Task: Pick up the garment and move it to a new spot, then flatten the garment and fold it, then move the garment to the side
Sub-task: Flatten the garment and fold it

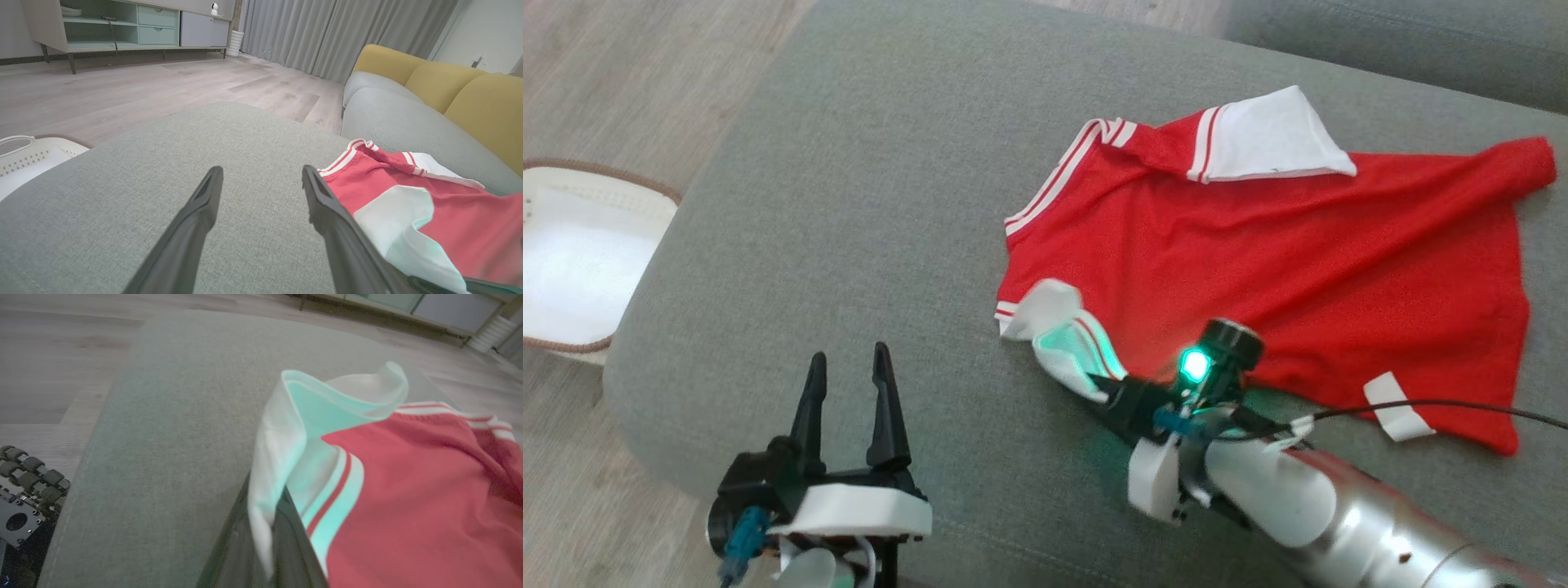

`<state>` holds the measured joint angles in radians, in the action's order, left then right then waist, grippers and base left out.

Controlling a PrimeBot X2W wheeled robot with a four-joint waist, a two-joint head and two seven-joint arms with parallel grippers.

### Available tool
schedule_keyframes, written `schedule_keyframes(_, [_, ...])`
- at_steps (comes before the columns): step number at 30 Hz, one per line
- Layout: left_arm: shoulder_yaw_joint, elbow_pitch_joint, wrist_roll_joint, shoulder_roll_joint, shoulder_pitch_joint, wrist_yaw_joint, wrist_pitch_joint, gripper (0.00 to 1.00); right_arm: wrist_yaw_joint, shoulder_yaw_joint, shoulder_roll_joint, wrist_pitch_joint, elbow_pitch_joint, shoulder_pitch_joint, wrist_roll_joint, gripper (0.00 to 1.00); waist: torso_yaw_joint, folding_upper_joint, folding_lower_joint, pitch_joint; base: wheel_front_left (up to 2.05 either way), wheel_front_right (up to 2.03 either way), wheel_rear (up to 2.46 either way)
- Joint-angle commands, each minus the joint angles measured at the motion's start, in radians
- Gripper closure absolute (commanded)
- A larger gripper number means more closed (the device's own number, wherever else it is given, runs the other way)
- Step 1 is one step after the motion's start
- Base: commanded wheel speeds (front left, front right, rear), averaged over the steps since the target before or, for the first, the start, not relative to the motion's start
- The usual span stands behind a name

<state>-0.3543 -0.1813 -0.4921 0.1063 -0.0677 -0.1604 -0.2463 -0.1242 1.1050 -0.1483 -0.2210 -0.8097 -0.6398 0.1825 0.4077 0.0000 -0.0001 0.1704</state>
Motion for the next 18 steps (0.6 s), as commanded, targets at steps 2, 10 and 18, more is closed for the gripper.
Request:
schedule_keyframes(2, [0.037,0.039,-0.001,0.021,-0.017,-0.010,0.005,0.00,-0.007,0.033,0.029,-0.020,0.043,0.017,-0.019,0.00,-0.013,0.0000,0.0001,-0.009,0.00,0.00,0.00])
schedule_keyframes(10, [0.036,0.059,0.001,0.040,-0.004,-0.020,0.020,0.00,-0.007,-0.024,0.028,-0.036,0.113,0.058,0.002,0.00,-0.060,0.0000,0.0001,-0.040,0.00,0.00,0.00])
schedule_keyframes(18, [0.026,0.064,0.000,0.055,0.003,-0.018,0.038,0.00,-0.007,-0.367,0.020,-0.040,0.198,0.176,0.006,0.00,-0.136,0.0000,0.0001,-0.097,0.00,0.00,0.00])
